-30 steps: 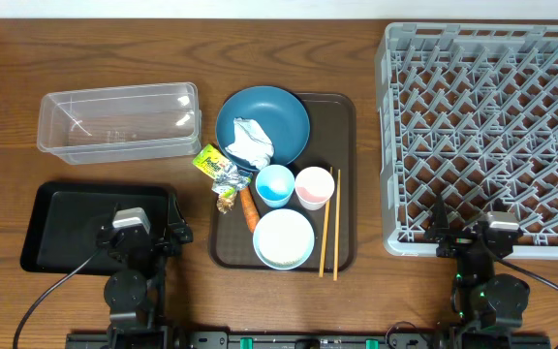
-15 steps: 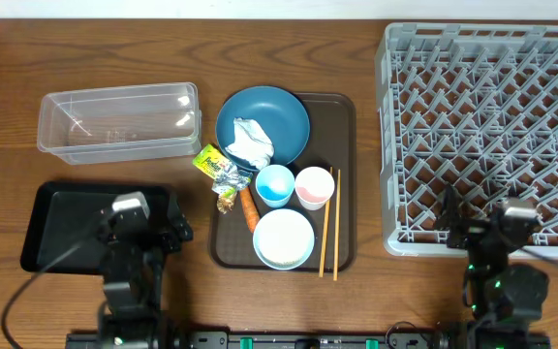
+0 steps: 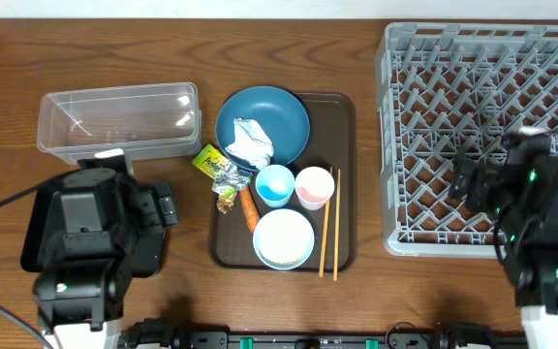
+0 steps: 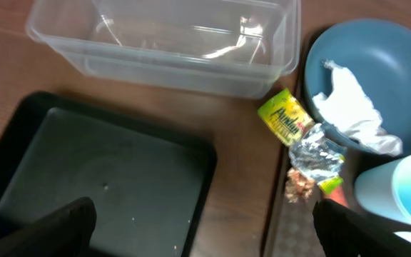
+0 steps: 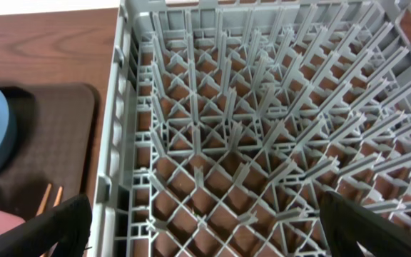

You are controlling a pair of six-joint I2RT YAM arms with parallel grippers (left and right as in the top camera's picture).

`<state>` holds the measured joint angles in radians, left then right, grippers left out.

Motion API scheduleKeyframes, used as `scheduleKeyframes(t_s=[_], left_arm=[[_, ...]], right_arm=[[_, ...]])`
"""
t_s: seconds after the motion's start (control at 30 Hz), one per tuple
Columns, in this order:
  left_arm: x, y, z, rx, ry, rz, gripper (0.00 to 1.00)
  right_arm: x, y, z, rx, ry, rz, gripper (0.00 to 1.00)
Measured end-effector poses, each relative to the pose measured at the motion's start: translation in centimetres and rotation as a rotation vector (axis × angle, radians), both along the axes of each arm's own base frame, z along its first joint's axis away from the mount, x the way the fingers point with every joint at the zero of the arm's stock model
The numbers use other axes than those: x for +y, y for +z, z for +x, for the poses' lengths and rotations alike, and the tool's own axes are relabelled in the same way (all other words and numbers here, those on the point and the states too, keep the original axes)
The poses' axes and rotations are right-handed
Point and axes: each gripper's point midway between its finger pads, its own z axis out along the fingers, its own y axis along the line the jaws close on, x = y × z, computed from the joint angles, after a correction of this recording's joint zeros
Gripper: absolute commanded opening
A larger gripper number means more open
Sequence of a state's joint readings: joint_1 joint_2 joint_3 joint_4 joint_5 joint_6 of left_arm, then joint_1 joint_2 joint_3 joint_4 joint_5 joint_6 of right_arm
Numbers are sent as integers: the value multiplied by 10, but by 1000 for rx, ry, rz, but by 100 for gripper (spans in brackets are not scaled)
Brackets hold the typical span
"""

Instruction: Sort waste into correct bins and load items into the dishwasher rack

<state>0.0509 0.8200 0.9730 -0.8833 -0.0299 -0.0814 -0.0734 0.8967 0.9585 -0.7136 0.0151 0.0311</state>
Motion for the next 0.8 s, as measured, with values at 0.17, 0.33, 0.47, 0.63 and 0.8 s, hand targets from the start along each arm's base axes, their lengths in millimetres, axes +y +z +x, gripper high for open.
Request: scheduleKeyframes(t_s=[0.17, 0.33, 0.47, 0.63, 0.8], left_arm=[[0, 13, 2, -35, 1, 2, 98], [15, 7, 9, -21, 103, -16, 98], [46, -11, 18, 30, 289, -67, 98], [85, -51, 30, 133, 499, -152, 68], [104, -95, 30, 268, 613, -206, 53]], right_arm=[[0, 9, 6, 7, 3, 3, 99], [1, 7, 6, 13, 5, 5, 99], [0, 4, 6, 27, 1, 3, 94], [-1, 1, 7, 37, 0, 2, 88], [-1, 1, 7, 39, 0, 1, 87]])
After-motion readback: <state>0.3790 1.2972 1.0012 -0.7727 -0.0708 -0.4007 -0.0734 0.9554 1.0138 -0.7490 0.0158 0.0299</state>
